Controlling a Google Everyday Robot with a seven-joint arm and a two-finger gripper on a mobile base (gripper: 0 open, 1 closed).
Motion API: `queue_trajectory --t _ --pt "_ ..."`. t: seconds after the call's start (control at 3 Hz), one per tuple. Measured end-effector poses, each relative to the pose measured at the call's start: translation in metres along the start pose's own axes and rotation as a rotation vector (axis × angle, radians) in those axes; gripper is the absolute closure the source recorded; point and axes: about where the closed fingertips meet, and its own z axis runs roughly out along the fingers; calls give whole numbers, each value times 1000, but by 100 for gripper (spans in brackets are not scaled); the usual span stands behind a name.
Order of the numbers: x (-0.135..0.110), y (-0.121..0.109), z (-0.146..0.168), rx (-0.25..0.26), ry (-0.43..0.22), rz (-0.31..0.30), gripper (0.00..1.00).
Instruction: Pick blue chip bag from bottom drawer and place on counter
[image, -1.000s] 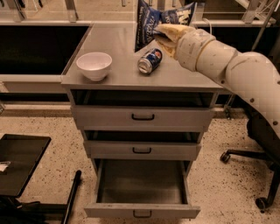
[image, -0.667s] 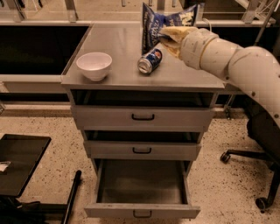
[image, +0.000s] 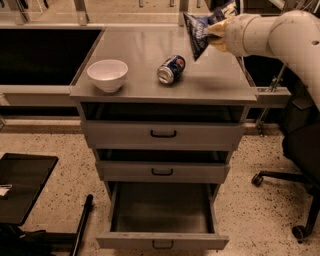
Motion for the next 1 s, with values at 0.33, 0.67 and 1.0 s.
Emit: queue_trajectory --t 0.33,0.67,1.0 --pt "34 29 6 -86 23 -43 100" --pt "35 71 10 -132 -35 -4 100" --pt "4 83 33 -76 -183 70 100"
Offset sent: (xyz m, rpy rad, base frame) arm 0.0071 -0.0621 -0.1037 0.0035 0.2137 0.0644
